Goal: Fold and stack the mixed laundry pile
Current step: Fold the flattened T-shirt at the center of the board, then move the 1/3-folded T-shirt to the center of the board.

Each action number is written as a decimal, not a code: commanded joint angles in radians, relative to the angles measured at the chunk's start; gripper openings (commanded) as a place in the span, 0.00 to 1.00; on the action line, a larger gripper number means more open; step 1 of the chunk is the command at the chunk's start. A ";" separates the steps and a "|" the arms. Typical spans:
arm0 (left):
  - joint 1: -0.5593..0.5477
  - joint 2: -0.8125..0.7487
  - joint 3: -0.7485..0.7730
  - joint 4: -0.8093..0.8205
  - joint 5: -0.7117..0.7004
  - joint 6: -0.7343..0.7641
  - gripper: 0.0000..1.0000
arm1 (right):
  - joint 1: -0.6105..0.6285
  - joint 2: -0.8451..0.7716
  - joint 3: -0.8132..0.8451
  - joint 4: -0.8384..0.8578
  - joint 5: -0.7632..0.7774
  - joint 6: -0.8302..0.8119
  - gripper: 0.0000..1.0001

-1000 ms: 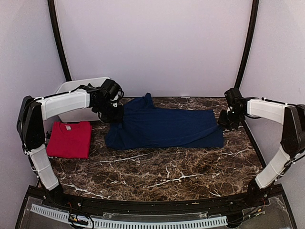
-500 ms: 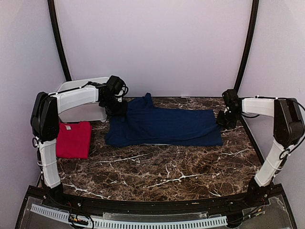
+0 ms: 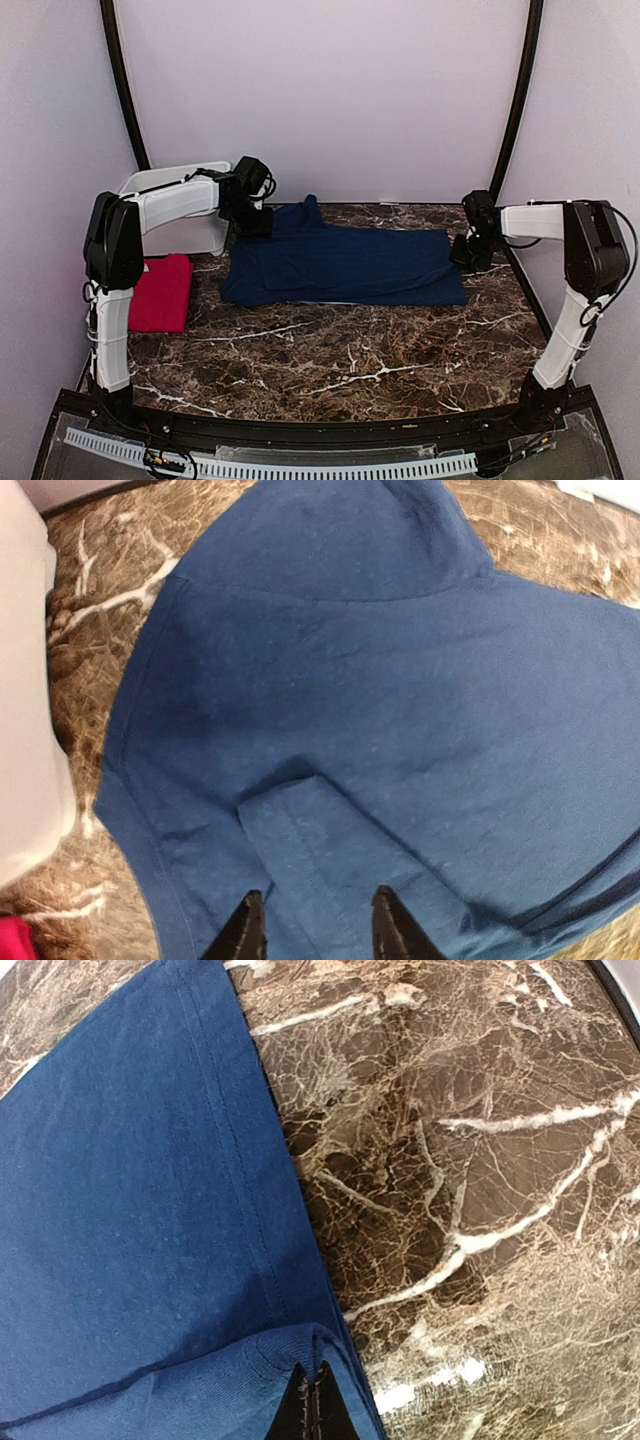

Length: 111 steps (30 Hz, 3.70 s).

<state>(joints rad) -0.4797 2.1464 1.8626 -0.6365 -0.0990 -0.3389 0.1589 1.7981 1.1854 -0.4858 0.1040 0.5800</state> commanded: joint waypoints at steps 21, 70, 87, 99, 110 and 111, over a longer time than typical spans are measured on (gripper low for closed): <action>0.106 -0.566 -0.793 0.175 0.182 -0.116 0.67 | -0.128 -0.228 -0.237 0.008 -0.373 -0.122 0.69; 0.121 -0.453 -0.865 0.290 0.264 -0.114 0.37 | -0.128 -0.124 -0.317 0.041 -0.402 -0.155 0.00; 0.121 -0.460 -0.856 0.280 0.235 -0.094 0.43 | -0.128 -0.125 -0.313 0.032 -0.393 -0.164 0.00; 0.113 -0.480 -0.858 0.298 0.250 -0.057 0.52 | -0.128 -0.126 -0.313 0.031 -0.389 -0.164 0.00; 0.096 -0.437 -0.861 0.326 0.249 -0.043 0.41 | -0.128 -0.121 -0.312 0.030 -0.388 -0.165 0.00; 0.096 -0.429 -0.860 0.326 0.248 -0.042 0.39 | -0.128 -0.122 -0.313 0.029 -0.388 -0.166 0.00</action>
<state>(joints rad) -0.3798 1.7020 1.0031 -0.3271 0.1421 -0.3965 0.0292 1.6672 0.8764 -0.4335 -0.3103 0.4236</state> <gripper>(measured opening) 0.420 0.004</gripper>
